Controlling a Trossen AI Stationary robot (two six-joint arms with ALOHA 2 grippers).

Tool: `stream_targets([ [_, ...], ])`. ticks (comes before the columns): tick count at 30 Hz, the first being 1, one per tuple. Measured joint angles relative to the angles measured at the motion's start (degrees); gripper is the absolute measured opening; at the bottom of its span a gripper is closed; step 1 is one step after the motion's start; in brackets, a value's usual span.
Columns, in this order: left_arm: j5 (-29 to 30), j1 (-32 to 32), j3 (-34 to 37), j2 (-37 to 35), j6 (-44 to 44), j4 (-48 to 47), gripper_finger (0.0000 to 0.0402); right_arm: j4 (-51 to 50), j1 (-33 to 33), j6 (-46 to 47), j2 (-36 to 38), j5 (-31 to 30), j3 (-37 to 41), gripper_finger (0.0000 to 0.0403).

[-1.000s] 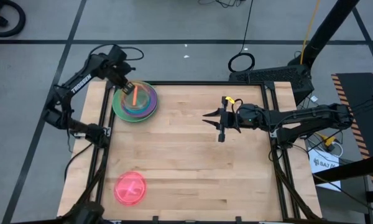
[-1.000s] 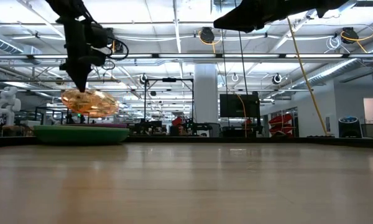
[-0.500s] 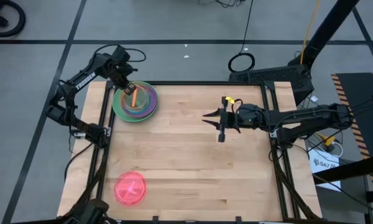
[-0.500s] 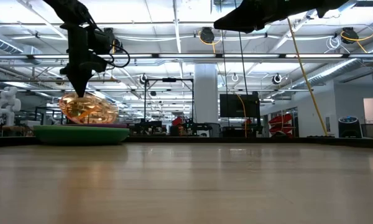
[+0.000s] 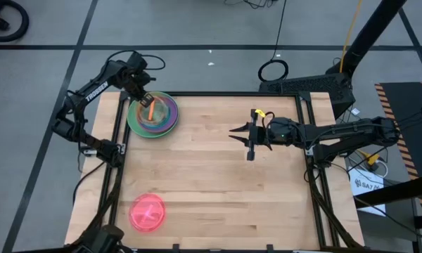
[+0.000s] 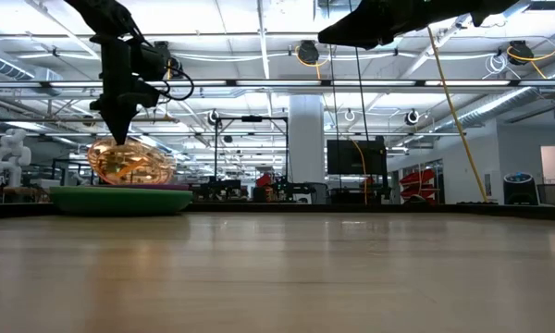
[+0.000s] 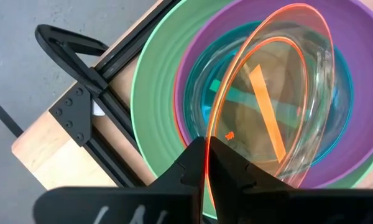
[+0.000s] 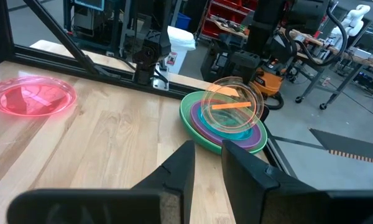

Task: Stack plastic plates
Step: Stack the transparent orange plate on top of the the transparent blue plate, then stack the transparent pink plate on top of the transparent orange plate

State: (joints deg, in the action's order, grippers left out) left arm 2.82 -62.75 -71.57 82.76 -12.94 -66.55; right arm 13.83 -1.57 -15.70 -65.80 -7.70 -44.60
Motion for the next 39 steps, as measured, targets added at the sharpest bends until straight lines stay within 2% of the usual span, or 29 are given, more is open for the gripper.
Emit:
stream_targets([
  [20, -0.30, 2.13, 0.00, 0.00, -1.14, -0.13, 0.0021, -0.12, -0.01, 0.00, 0.00, 0.02, 0.00, 0.0073],
  [26, -0.19, 2.24, 0.00, 0.00, -0.45, -0.35, 0.0007, -0.41, -0.01, 0.00, 0.00, 0.02, 0.00, 0.0073],
  [39, -0.17, 2.45, 0.00, -0.02, 0.62, 0.27, 0.0104, -0.40, 0.00, -0.02, 0.00, 0.02, 0.00, 0.0073],
])
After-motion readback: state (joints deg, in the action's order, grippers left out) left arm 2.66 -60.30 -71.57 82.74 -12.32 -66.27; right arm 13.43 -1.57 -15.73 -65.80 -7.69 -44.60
